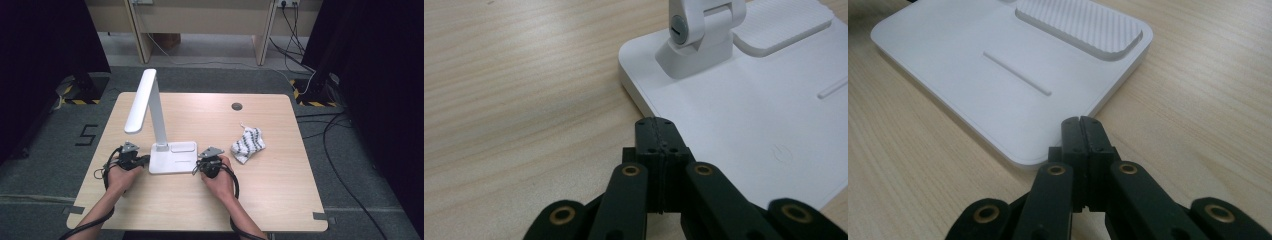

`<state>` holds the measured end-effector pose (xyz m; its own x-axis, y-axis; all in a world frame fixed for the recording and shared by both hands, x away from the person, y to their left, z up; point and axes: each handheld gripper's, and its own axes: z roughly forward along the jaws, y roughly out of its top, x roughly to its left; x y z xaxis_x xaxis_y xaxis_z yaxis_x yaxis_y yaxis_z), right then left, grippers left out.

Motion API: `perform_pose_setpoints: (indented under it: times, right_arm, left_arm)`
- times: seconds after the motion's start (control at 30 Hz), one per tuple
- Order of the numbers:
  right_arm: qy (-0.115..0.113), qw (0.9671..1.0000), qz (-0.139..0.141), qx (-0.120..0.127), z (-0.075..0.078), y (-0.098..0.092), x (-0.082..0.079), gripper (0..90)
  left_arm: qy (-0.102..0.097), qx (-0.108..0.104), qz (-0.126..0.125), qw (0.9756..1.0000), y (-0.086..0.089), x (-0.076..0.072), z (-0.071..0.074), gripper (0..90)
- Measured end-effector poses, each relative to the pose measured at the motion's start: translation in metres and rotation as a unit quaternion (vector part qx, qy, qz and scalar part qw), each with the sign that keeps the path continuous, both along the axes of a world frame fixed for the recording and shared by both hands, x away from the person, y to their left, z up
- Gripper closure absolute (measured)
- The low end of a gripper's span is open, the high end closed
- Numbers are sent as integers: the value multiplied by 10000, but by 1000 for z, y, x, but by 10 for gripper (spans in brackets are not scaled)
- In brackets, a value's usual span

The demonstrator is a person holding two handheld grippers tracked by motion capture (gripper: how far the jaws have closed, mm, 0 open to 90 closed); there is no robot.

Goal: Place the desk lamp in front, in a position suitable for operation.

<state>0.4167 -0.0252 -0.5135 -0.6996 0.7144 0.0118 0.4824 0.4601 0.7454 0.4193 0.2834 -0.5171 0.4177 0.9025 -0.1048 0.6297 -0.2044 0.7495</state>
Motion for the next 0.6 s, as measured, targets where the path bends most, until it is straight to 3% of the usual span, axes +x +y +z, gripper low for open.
perform_pose_setpoints:
  times: [0.6]
  right_arm:
    - [14, 10000, -40, -34, 0, -3, 0, 900]
  left_arm:
    - [-9, 95, -20, 10000, -6, 5, 1, 896]
